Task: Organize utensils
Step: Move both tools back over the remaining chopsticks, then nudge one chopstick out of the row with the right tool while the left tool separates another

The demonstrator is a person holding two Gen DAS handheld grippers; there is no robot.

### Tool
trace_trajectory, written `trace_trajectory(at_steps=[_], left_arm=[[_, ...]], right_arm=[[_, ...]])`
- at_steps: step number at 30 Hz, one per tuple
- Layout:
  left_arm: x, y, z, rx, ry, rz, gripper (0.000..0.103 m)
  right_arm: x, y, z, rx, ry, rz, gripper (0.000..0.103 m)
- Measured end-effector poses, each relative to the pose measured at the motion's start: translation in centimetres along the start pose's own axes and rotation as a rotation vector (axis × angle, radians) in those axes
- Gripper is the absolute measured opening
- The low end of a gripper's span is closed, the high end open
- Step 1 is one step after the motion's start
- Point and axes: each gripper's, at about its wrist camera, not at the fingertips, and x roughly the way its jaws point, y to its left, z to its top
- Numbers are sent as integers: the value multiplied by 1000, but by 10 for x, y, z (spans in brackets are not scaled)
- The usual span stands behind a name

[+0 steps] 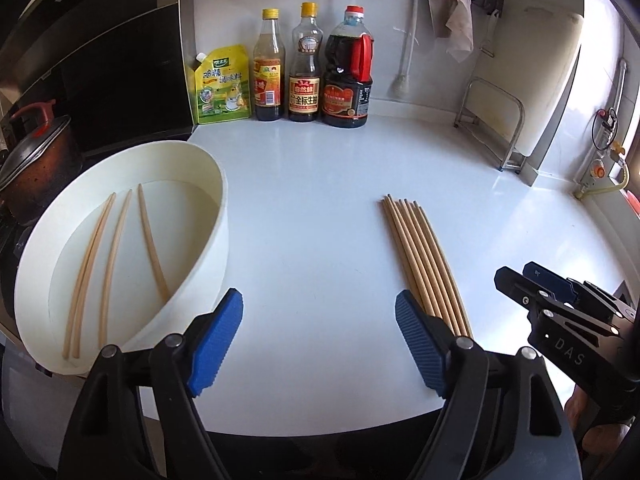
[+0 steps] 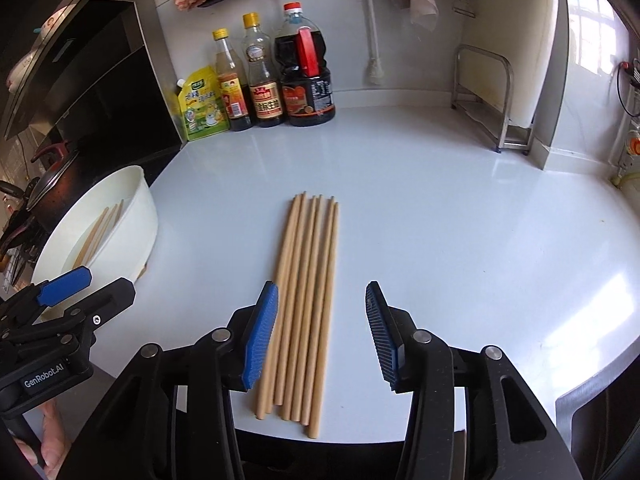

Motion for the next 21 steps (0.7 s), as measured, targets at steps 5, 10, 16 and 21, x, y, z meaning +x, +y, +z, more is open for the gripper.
trace_trajectory(at_steps=[5, 10, 16, 21], left_arm=[[19, -11, -3, 9, 51, -19, 77], [33, -19, -2, 16, 79, -22, 78], [50, -23, -2, 9, 114, -17, 79], [61, -22, -3, -6, 139, -13, 79]], right_arm=[[8, -13, -5, 19, 22, -12, 47], [18, -17, -5, 24, 42, -20, 49], [29, -24, -4, 39, 60, -25, 51], [45, -24, -3, 26, 89, -40, 51]])
